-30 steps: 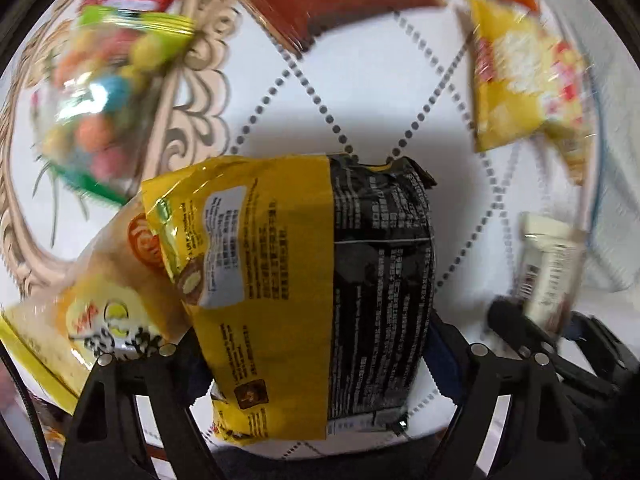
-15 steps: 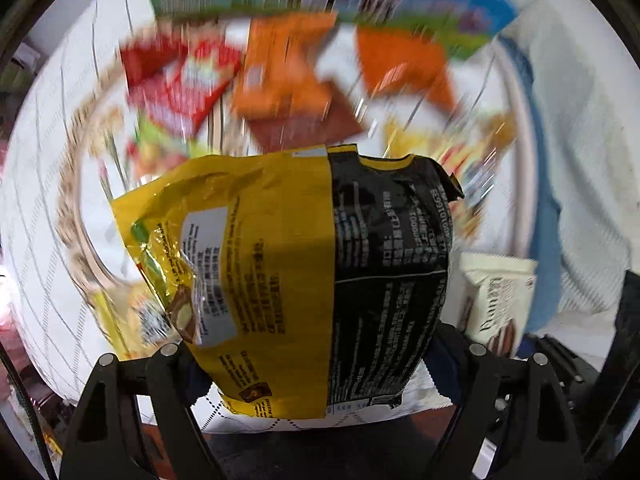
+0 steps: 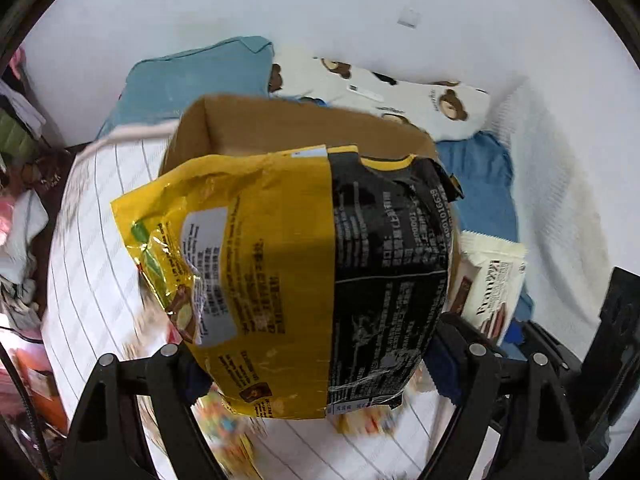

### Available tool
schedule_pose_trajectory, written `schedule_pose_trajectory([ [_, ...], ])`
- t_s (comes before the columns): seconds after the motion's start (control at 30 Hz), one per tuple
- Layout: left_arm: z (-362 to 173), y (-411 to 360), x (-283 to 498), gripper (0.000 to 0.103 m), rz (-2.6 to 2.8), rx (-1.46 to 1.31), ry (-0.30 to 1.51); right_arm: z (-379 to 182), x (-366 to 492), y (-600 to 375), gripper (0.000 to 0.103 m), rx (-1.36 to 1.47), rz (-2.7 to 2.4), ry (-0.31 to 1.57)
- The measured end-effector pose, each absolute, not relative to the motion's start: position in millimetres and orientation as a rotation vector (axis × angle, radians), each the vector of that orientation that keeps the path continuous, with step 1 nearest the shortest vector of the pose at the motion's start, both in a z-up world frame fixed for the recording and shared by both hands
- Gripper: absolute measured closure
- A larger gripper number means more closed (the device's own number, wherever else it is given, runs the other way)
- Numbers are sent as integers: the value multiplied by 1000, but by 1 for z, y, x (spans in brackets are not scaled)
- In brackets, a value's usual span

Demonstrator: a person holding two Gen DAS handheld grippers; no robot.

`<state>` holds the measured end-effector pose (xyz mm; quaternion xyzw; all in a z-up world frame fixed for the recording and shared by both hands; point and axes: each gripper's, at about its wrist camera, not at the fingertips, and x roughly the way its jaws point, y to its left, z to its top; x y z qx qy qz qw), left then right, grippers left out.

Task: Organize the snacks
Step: 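Carry both packs into the cardboard box and open both tools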

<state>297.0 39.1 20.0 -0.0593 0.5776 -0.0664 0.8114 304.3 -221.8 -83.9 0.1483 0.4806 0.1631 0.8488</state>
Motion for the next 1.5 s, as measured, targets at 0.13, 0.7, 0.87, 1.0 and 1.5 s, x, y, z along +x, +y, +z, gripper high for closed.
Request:
schedule_pose_trajectory([
  [0.13, -26, 44, 370, 18, -96, -84, 1325, -101, 382, -205, 46, 291, 349, 1053],
  [0.7, -128, 21, 478, 15, -88, -60, 1571, -206, 508, -176, 40, 290, 336, 1289],
  [0.87, -127, 28, 477, 7, -84, -60, 1551, -216, 516, -172, 7, 265, 317, 1357],
  [1.0, -122, 34, 477, 5, -63, -51, 1511, -210, 514, -170, 7, 242, 284, 1373],
  [1.5, -86, 45, 421, 5, -32, -54, 1383, -175, 462, -181, 7, 206, 191, 1375],
])
